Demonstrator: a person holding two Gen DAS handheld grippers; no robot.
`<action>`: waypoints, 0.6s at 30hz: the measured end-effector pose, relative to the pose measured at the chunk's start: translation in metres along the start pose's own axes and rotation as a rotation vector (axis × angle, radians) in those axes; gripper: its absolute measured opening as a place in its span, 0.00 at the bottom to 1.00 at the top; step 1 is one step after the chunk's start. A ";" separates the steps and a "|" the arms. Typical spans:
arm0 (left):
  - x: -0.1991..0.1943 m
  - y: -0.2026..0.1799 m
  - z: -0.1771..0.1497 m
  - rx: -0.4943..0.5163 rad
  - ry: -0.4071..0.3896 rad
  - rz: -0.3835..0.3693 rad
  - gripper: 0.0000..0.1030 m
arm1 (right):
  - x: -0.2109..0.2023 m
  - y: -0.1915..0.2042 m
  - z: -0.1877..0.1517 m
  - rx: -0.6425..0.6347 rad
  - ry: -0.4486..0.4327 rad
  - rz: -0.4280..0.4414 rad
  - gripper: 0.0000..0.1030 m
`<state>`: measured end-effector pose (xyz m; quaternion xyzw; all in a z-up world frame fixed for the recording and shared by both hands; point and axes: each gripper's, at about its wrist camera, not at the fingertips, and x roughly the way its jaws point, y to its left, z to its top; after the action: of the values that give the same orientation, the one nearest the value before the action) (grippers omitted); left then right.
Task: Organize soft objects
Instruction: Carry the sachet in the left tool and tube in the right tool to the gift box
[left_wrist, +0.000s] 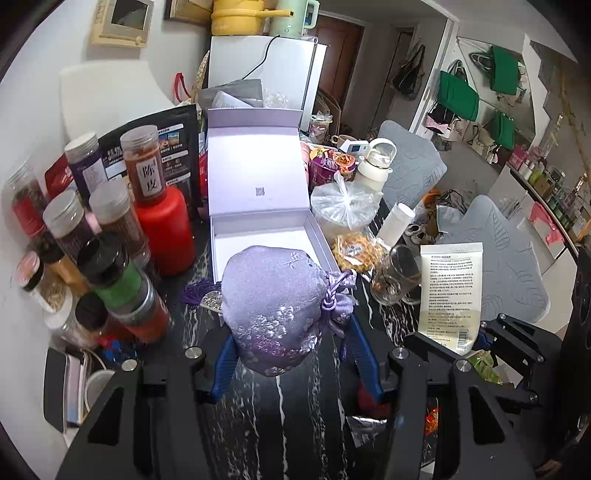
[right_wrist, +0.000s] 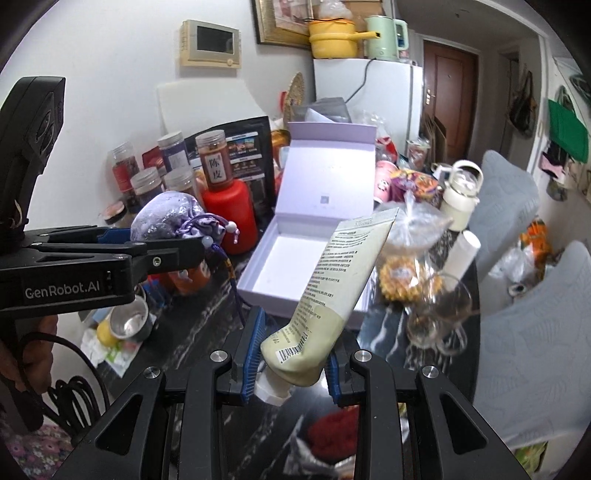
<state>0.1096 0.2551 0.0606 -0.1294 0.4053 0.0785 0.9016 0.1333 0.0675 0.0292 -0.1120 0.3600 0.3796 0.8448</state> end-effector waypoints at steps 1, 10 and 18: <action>0.001 0.002 0.003 0.001 -0.001 -0.002 0.53 | 0.003 0.001 0.005 -0.003 0.000 0.000 0.28; 0.027 0.018 0.037 0.008 0.005 -0.025 0.53 | 0.033 -0.002 0.038 -0.013 0.009 -0.018 0.28; 0.069 0.038 0.063 0.002 0.051 -0.049 0.53 | 0.076 -0.011 0.062 0.005 0.039 -0.034 0.28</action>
<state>0.1904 0.3128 0.0425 -0.1401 0.4250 0.0528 0.8927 0.2083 0.1314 0.0202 -0.1234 0.3752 0.3623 0.8442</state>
